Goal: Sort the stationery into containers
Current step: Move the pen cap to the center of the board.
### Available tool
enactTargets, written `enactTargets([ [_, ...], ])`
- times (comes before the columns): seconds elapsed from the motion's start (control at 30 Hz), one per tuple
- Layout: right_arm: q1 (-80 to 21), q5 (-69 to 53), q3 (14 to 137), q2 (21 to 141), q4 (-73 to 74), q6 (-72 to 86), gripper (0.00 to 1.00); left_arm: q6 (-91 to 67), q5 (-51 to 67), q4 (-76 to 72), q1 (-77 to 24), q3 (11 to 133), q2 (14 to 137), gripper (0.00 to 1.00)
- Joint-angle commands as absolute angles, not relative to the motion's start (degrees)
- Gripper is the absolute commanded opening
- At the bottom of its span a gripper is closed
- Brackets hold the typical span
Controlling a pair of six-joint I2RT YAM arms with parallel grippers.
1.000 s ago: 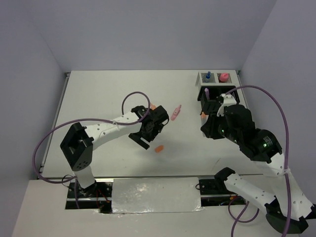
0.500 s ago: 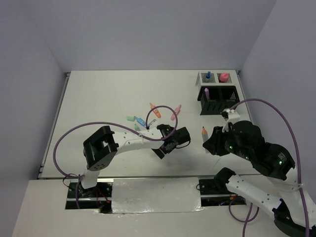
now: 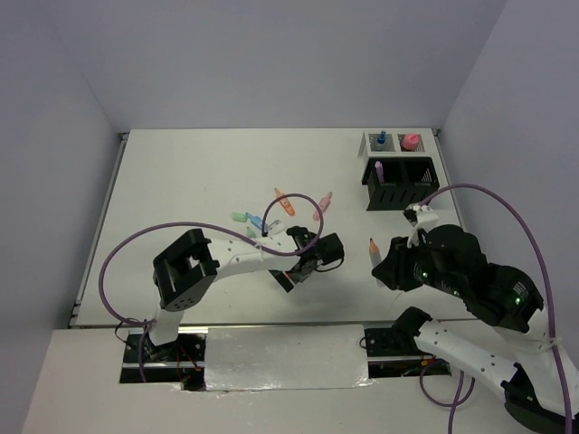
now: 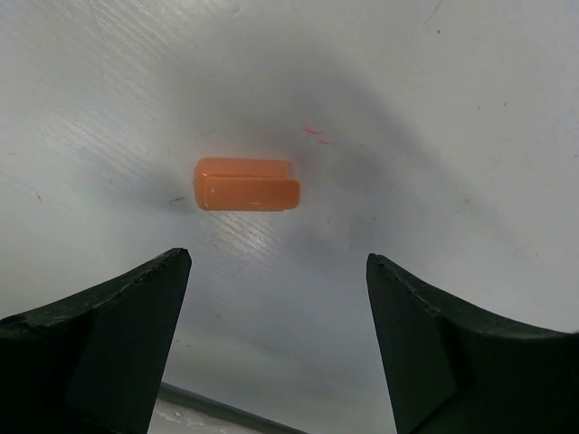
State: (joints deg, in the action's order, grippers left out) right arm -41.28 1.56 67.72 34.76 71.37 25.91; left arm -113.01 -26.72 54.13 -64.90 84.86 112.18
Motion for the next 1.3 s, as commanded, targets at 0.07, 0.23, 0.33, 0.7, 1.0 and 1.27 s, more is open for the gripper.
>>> enactTargets([
  [0.07, -41.75, 1.41, 68.55, 35.95, 70.05, 26.1, 0.18, -138.01, -29.61, 54.15, -63.02, 85.16, 109.25, 0.92],
  [0.23, -41.75, 1.58, 68.73, 36.56, 69.09, 27.07, 0.17, -131.05, -31.29, 53.27, -62.32, 83.77, 108.2, 0.9],
  [0.33, -41.75, 1.67, 68.55, 36.91, 68.47, 28.04, 0.18, -127.71, -29.36, 50.45, -60.56, 80.78, 107.32, 0.85],
  [0.7, -41.66, 2.81, 66.45, 37.35, 65.75, 30.93, 0.18, -112.07, -27.25, 53.0, -59.5, 86.49, 109.43, 0.88],
  [1.0, -41.83, 4.66, 65.83, 37.53, 65.04, 32.6, 0.18, -103.46, -25.22, 56.78, -58.45, 87.19, 109.69, 0.88],
  [1.27, -41.66, 5.54, 66.18, 38.06, 64.77, 33.05, 0.18, -94.84, -23.73, 53.8, -58.36, 86.32, 111.18, 0.88],
])
